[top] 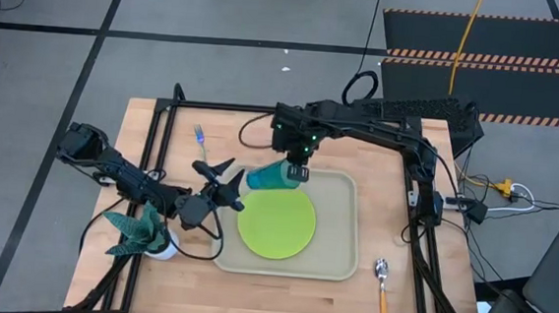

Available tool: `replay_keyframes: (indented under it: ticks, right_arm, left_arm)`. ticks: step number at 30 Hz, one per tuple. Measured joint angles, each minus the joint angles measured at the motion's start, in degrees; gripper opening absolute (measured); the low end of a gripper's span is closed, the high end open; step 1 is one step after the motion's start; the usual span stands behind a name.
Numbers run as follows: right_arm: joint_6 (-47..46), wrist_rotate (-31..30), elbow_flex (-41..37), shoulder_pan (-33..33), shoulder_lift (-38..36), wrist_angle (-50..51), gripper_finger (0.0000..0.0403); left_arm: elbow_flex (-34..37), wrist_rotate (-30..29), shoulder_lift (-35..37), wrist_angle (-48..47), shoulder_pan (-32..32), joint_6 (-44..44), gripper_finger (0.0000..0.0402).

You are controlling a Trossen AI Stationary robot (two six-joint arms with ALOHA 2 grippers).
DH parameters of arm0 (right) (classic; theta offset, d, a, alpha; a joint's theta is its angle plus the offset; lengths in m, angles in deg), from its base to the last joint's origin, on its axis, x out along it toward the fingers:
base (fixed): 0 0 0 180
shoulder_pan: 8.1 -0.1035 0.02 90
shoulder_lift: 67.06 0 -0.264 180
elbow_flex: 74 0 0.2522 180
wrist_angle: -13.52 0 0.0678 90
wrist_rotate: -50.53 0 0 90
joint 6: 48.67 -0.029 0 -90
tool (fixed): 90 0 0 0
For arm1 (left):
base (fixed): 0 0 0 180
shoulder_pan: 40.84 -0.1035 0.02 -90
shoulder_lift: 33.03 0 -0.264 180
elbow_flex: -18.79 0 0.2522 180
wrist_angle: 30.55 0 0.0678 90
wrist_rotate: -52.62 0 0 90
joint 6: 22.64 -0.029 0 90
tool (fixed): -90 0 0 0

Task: Pick and place plate/cup/fork/spoon on tray
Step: Put the blue cup on the gray serving tray

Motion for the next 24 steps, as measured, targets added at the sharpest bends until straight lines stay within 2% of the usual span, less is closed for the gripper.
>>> replay_keyframes:
  ticks: [3,6,12,16,19,24]
  right_arm:
    - [-1.2,-0.7,0.0,-0.9,0.0,6.5,0.0]
    - [-4.1,-4.4,-0.3,-1.1,0.0,16.2,0.0]
    - [-9.2,-1.5,-5.5,-0.5,-5.5,15.2,0.0]
    - [-11.0,-2.3,-11.6,-0.1,-8.3,14.0,0.0]
    - [-13.2,-4.9,-16.6,0.6,-10.9,14.9,0.0]
    - [-15.1,-4.9,-26.0,2.7,-13.9,14.5,0.0]
  left_arm:
    - [0.0,-3.9,0.0,0.0,2.1,0.4,0.0214]
    - [0.0,-6.9,0.0,0.0,5.0,1.6,0.0214]
    - [0.0,-10.0,0.0,0.0,9.4,5.0,0.0214]
    - [0.0,-10.4,0.0,-0.1,11.8,7.2,0.0214]
    - [0.0,-10.5,0.0,0.3,12.9,8.3,0.0214]
    - [0.0,-10.4,0.0,0.0,13.6,12.1,0.0214]
